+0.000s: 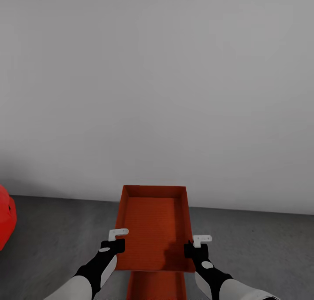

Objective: Move the two storage containers from the living room to the garage. In the garage, place one container on the floor and stack the other container on top of it (either order is fine).

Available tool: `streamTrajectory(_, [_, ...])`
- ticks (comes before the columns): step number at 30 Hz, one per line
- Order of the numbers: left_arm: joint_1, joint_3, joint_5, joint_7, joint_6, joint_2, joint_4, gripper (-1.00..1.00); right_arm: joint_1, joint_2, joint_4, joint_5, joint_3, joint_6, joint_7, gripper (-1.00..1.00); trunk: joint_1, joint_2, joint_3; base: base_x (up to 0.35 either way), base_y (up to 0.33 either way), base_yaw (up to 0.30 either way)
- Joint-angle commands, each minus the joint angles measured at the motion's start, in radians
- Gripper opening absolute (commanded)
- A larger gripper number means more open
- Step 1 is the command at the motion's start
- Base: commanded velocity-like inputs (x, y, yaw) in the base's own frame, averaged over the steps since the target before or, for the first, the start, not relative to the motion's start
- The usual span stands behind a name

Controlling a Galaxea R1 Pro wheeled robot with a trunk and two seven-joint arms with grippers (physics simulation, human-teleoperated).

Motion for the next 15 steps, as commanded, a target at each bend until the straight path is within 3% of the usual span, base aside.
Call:
streamTrajectory(1, [-0.001, 0.014, -0.004, 0.009, 0.007, 0.001, -0.003, -1.00, -0.001, 0.000, 0.001, -0.023, -0.026, -0.009, -0.005, -1.00, 0.000, -0.002, -0.003, 0.000, 0.000, 0.000])
streamTrajectory(15, [-0.001, 0.013, -0.004, 0.009, 0.007, 0.001, -0.002, -1.00, -0.001, 0.000, 0.001, -0.023, -0.026, -0.009, -0.005, -1.00, 0.000, -0.002, -0.025, 0.000, 0.000, 0.000])
